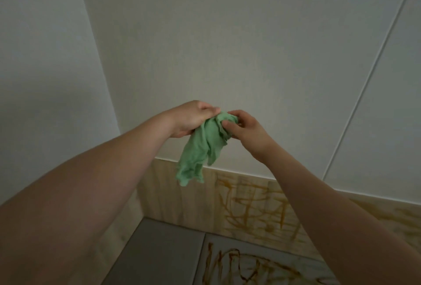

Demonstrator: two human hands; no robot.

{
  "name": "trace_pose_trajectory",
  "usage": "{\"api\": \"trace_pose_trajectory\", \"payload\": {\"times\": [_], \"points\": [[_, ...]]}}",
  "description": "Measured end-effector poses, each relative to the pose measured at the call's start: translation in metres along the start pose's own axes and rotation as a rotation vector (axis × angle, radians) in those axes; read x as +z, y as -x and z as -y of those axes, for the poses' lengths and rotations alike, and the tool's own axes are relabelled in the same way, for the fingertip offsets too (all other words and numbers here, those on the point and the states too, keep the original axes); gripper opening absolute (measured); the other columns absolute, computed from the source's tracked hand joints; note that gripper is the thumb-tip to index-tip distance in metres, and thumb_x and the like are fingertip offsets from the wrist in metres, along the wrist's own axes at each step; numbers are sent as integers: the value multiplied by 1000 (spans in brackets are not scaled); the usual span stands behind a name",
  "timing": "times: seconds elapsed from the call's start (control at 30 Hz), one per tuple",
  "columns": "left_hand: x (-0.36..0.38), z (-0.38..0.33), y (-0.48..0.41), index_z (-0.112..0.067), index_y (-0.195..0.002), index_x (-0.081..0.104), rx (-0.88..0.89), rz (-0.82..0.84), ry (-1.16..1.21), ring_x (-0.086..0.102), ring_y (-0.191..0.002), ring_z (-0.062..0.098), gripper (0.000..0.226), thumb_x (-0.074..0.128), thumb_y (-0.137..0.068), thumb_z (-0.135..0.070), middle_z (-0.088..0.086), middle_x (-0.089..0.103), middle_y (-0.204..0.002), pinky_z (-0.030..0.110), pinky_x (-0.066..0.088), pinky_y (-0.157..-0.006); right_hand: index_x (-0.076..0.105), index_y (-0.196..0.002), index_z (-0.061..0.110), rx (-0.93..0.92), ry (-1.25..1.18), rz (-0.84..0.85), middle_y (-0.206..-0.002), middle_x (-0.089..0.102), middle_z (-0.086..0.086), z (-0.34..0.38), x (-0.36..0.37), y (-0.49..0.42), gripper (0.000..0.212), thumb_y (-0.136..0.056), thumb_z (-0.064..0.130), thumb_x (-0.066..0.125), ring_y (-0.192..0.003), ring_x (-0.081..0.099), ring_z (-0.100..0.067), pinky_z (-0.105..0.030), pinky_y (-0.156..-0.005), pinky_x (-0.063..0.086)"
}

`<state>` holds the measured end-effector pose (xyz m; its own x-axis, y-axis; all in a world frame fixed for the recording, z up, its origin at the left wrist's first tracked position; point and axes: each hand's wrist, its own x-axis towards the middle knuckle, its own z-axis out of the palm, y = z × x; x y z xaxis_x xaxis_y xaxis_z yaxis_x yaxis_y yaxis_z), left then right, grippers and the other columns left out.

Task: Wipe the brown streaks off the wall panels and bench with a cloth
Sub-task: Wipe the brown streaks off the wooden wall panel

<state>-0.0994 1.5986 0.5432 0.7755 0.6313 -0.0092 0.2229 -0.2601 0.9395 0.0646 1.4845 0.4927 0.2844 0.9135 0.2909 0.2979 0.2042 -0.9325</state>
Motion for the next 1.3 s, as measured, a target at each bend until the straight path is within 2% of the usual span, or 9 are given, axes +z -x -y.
{"api": "trace_pose_trajectory", "payload": {"times": [0.13,0.23,0.37,0.5,0.57,0.67,0.8,0.97,1.3], "points": [[-4,-4,9,-19,-115,68,104,0,-440,73,-92,14,51,61,-92,-64,-1,76,-102,34,59,-83,70,-105,9,34,29,-100,-93,69,-8,4,-11,0,22,-109,21,51,-87,67,-22,-39,-84,61],[-4,1,10,-26,-135,49,10,113,-701,67,-102,12,55,77,-90,-41,-6,64,-118,32,57,-89,66,-104,2,93,-33,-162,-88,64,-13,8,-26,-1,32,-112,21,41,-79,63,-25,-37,-69,57],[-5,17,5,-23,-109,63,-49,130,-570,66,-109,19,21,76,-93,-21,0,66,-119,41,58,-96,63,-98,8,173,-219,-203,-85,62,-9,9,-39,9,32,-113,21,37,-70,63,-20,-29,-56,54],[1,23,4,-11,-102,65,-33,137,-235,71,-95,23,12,72,-95,-18,6,74,-100,42,61,-88,68,-108,7,282,-454,-48,-99,77,-14,7,-55,17,54,-103,57,50,-95,75,-30,-39,-83,61],[7,17,4,-9,-99,65,29,83,20,70,-84,21,22,74,-88,-25,5,74,-89,33,60,-76,62,-121,10,257,-255,50,-119,72,-17,1,-66,19,66,-90,68,61,-106,73,-28,-41,-89,60],[15,4,6,-13,-100,66,28,42,-4,69,-80,15,42,71,-81,-50,0,73,-89,27,56,-68,51,-126,27,148,117,153,-121,63,-12,-5,-87,23,38,-96,27,74,-104,68,-25,-33,-80,58],[26,0,7,-20,-103,74,-206,161,-821,72,-88,15,86,40,-75,-93,-1,75,-98,32,55,-82,53,-130,31,162,5,212,-117,60,-14,-11,-99,25,53,-96,-9,51,-92,64,-24,-29,-70,55],[34,2,-2,-8,-93,78,-134,189,-6,70,-97,30,31,75,-79,-35,20,74,-107,40,50,-92,64,-114,24,238,-406,6,-114,61,-13,-32,-114,25,45,-90,-14,56,-94,66,-28,-37,-73,58],[108,-1,-46,-20,-108,74,22,31,-297,72,-85,3,32,54,-105,-45,-9,78,-95,23,53,-76,51,-109,17,373,386,-383,-113,51,-7,-92,-139,36,37,-90,37,76,-87,57,-20,-34,-78,48]]}}
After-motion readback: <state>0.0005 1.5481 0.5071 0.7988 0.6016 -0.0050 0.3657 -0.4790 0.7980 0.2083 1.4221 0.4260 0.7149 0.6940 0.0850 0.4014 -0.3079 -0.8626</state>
